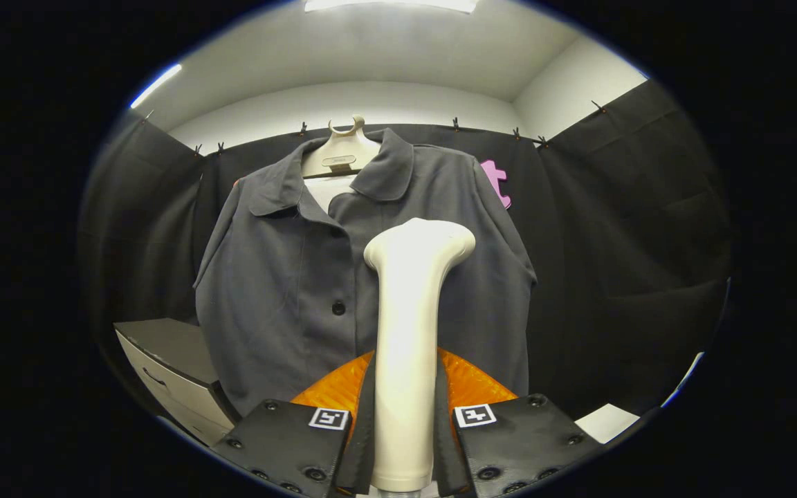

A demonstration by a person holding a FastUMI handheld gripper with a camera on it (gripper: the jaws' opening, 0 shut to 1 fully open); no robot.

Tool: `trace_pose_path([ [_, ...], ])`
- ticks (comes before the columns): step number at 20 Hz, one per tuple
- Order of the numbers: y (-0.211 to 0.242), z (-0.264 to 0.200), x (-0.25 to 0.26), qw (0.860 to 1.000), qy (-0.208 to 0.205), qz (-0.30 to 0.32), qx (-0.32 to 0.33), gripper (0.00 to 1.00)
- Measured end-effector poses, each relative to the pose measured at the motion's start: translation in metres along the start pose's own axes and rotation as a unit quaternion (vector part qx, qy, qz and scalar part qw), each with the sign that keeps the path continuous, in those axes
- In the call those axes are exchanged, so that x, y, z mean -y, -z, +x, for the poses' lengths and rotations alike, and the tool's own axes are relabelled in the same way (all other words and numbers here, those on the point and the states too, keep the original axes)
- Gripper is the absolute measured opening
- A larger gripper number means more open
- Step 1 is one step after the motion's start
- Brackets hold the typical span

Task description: Iron the clothes twice with a garment steamer, once on the left side and once on the right side.

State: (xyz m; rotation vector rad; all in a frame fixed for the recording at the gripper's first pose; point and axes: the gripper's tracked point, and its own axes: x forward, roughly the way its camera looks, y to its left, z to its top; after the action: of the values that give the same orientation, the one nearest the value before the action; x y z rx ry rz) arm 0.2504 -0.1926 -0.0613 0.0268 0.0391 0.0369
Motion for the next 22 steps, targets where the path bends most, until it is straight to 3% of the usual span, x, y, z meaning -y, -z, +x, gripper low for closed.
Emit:
trace_pose_path([
  [22, 0.105, -0.040, 0.007, 0.998, 0.016, 0.024, -0.065, 0.42],
])
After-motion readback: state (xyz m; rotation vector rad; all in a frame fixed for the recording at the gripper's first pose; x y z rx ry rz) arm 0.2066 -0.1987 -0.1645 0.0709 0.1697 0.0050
